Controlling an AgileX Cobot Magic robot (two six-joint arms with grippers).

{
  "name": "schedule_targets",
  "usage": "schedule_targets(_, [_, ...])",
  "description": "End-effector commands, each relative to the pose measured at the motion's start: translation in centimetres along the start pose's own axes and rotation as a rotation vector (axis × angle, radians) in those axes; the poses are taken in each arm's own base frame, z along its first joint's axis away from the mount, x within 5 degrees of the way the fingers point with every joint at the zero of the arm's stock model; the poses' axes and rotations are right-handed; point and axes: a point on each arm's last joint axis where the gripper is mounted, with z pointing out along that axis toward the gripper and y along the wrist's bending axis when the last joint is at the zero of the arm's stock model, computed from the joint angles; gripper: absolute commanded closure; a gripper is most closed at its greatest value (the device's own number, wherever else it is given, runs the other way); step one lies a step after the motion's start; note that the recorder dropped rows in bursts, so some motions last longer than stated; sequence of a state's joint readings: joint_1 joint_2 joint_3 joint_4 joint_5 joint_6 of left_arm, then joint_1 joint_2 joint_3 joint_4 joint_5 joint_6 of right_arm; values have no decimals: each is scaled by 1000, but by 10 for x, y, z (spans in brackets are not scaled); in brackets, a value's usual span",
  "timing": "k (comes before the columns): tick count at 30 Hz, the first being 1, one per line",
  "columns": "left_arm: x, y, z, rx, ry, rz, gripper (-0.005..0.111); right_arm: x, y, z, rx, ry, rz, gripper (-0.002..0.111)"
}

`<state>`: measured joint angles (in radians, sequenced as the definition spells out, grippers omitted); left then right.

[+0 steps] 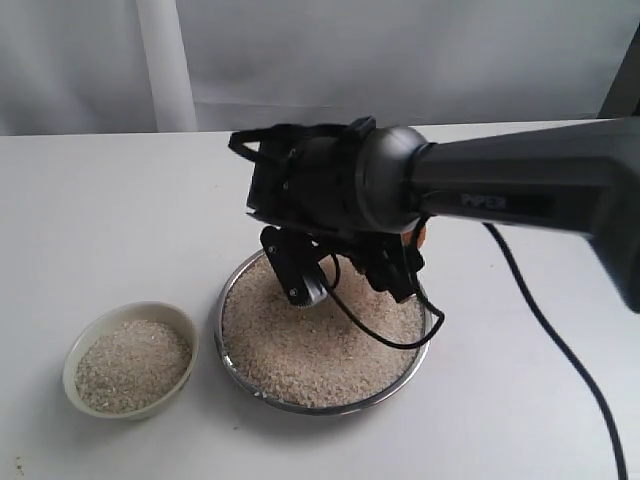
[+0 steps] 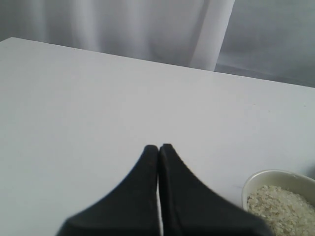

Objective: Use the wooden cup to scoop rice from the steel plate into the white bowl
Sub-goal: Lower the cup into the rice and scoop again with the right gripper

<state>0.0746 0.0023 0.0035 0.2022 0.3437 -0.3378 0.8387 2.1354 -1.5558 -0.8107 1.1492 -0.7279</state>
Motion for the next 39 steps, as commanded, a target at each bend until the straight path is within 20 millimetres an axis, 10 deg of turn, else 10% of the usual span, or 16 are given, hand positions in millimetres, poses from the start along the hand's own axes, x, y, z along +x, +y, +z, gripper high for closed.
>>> schedule_targets(1, [-2,-1,-1,9,-10,-6,107,-10,0,17,28,54,-58,108])
schedule_targets(22, [-2,-1,-1,9,-10,-6,107,-37,6,42,25,17,-112,108])
schedule_targets(39, [-2,-1,-1,9,-10,-6,107,-62,12,25,69,-65,-144,108])
